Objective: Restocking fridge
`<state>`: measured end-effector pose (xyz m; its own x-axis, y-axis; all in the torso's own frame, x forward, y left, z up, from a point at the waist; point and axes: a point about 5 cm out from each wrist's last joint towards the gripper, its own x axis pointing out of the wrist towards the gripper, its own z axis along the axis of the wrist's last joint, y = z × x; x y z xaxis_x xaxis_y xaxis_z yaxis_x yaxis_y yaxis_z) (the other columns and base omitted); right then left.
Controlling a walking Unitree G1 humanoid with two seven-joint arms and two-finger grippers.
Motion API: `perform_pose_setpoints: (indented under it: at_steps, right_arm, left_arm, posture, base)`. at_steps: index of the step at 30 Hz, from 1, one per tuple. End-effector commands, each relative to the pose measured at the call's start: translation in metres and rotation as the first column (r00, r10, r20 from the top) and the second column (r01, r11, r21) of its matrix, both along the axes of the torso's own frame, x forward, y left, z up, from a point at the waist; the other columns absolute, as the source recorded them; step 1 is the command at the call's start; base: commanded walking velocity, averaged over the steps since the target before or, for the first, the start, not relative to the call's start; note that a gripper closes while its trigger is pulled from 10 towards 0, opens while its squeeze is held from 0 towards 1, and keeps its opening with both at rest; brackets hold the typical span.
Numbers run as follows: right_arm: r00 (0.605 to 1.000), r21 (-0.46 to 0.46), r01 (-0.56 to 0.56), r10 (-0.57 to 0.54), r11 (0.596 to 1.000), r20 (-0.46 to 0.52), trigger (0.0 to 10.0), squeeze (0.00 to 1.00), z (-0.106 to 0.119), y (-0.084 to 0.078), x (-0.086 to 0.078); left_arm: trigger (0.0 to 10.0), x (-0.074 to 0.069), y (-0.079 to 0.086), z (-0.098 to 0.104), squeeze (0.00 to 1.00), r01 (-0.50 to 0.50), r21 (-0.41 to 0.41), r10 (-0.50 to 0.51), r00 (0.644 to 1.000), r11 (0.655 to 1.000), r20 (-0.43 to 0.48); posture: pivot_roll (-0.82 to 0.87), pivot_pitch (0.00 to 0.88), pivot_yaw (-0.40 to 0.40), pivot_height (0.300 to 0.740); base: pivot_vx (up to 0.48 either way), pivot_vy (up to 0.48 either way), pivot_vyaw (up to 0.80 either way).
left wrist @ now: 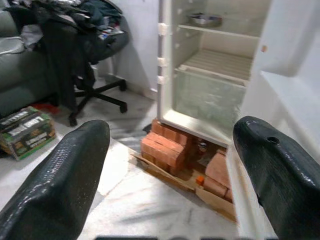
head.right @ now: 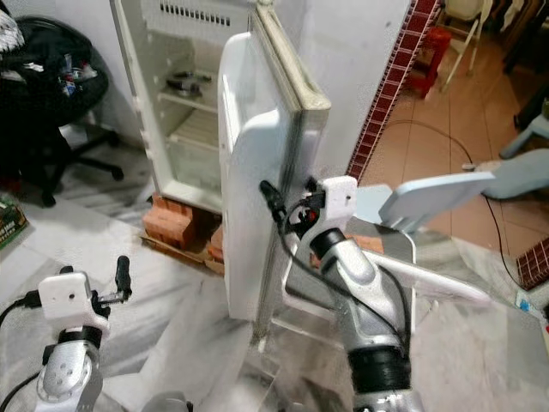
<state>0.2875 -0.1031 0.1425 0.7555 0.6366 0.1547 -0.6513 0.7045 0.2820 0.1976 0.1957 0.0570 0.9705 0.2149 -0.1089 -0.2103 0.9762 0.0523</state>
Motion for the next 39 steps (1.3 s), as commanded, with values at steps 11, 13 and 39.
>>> perform_pose_setpoints:
  at_steps: [11,13,39]
  right_arm:
    - [0.976,-0.055,-0.186,0.191,0.981,0.106,10.0,0.0,0.019,0.062,0.016]
    - [0.984,-0.097,-0.128,0.138,0.987,0.108,10.0,0.0,0.016,0.059,0.022]
    - [0.422,0.302,-0.889,0.872,0.344,0.248,10.0,0.0,0.077,0.169,-0.077]
  left_arm:
    - [10.0,0.005,-0.002,0.0,0.0,0.028,-0.001,-0.028,1.0,1.0,-0.01]
    - [10.0,0.005,-0.002,0.0,0.0,0.028,-0.001,-0.028,1.0,1.0,-0.011]
    - [10.0,0.013,-0.003,0.001,0.0,0.05,0.008,-0.05,0.999,0.999,-0.011]
  posture:
    - [0.21,0.0,-0.077,0.74]
    - [0.22,0.0,-0.079,0.74]
    - [0.26,0.0,-0.097,0.74]
  base:
    - [0.0,0.0,0.0]
    - [0.0,0.0,0.0]
    - [0.0,0.0,0.0]
